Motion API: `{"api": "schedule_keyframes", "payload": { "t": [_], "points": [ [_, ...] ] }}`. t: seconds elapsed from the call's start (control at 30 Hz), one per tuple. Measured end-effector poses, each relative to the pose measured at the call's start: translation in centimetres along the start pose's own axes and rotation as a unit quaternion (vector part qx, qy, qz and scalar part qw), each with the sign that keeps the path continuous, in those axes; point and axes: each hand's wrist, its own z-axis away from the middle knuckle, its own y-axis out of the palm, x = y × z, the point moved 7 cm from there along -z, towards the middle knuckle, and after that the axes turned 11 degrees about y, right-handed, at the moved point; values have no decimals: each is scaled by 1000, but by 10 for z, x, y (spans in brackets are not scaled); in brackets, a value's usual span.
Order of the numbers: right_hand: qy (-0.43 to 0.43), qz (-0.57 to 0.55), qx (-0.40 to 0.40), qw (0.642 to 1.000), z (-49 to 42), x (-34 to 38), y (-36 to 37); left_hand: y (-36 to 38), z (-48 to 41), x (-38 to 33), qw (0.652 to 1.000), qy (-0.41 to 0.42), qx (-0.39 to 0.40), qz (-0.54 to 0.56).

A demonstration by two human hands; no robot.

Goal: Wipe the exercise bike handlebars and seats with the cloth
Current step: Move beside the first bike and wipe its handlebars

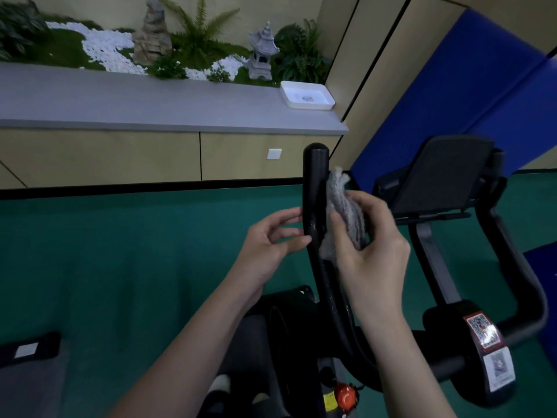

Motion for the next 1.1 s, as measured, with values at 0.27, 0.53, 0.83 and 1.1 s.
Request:
{"api": "schedule_keyframes", "payload": {
  "t": [0.27,0.53,0.83,1.1],
  "points": [
    [-96,48,183,977,-3,-9,11,0,2,12,1000,-18,21,1],
    [-197,70,212,955,-10,22,23,4,6,11,1000,-13,10,20],
    [-221,103,256,935,-17,33,24,10,20,19,999,-36,0,39],
    [-165,80,227,957,-18,16,12,11,25,17,998,-39,-19,38]
  ]
}}
